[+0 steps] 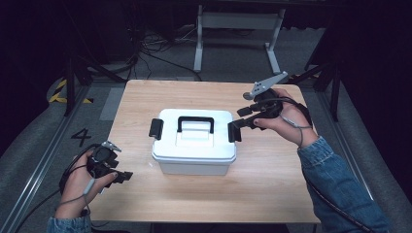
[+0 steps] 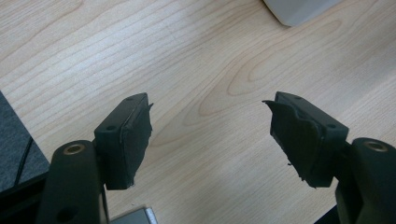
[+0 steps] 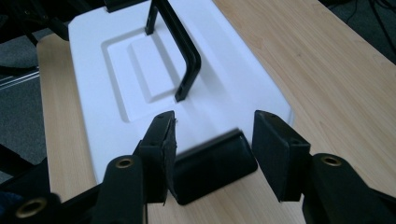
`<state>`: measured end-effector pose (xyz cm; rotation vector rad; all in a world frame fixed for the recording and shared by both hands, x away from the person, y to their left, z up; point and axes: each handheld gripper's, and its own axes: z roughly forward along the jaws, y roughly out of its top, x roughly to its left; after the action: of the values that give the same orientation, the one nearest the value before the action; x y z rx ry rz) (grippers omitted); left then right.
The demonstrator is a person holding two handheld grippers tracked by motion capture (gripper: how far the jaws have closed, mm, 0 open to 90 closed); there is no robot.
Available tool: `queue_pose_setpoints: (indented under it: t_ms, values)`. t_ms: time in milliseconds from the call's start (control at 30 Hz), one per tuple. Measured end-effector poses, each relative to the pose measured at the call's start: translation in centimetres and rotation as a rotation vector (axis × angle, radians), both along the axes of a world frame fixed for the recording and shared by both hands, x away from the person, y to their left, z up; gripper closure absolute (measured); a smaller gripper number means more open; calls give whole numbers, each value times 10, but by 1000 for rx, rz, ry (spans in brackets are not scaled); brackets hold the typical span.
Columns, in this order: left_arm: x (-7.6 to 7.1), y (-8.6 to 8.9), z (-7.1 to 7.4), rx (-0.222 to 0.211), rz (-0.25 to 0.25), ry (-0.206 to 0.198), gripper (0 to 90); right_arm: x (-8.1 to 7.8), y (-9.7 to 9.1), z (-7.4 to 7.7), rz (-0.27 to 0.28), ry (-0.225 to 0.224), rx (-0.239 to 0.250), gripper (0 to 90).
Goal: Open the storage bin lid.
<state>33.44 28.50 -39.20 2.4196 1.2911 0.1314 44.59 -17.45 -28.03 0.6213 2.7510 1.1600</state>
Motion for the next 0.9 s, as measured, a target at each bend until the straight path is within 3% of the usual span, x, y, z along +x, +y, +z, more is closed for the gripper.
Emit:
queue_pose_setpoints:
  t_ms: [300,533,900]
  values:
    - [4,-4,-2,5,-18,6,295,11,39,-2,61,24,5,505]
    - [9,-7,-4,10,-26,8,293,20,67,-12,94,47,-37,505]
    - [13,-14,-5,20,-35,28,289,32,88,-25,103,76,-74,519]
